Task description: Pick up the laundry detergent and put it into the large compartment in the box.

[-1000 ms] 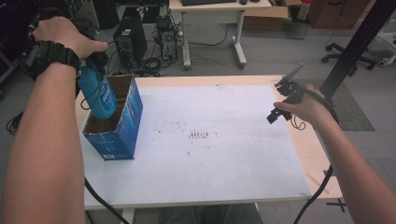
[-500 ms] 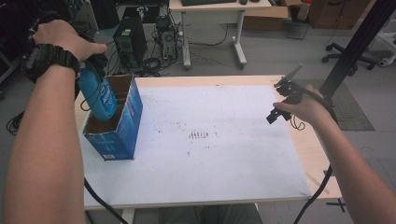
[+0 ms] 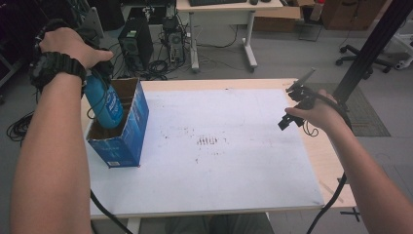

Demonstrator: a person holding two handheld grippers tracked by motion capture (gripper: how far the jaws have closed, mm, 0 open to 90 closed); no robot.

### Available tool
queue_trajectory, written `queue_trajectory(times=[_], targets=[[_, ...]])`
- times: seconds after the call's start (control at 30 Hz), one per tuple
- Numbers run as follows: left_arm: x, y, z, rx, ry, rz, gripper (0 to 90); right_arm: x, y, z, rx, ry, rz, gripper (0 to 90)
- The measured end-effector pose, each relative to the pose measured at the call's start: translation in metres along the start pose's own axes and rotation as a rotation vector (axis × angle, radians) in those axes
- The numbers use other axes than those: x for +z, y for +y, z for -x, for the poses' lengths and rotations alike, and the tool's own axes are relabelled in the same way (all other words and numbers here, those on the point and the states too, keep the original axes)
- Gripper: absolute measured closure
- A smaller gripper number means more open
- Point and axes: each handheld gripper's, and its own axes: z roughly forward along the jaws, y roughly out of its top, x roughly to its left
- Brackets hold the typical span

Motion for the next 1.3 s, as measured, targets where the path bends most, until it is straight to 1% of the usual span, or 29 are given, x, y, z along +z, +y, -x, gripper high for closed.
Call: queue_trajectory(times=[0.37, 0.6, 1.1, 1.3], targets=[[0.013, 0.000, -0.001, 0.009, 0.004, -0.024, 37.8, 0.003, 0.000, 0.001, -0.001, 0.000, -0.007, 17.2], [0.022, 0.001, -0.001, 0.018, -0.004, -0.026, 37.8, 0.005, 0.000, 0.000, -0.002, -0.002, -0.013, 17.2], [0.042, 0.000, -0.002, 0.025, -0.018, -0.052, 37.8, 0.007, 0.002, -0.002, -0.005, -0.006, -0.019, 17.1], [0.048, -0.001, -0.003, 0.023, -0.022, -0.054, 37.8, 0.008, 0.001, -0.002, -0.006, -0.004, -0.020, 17.1]])
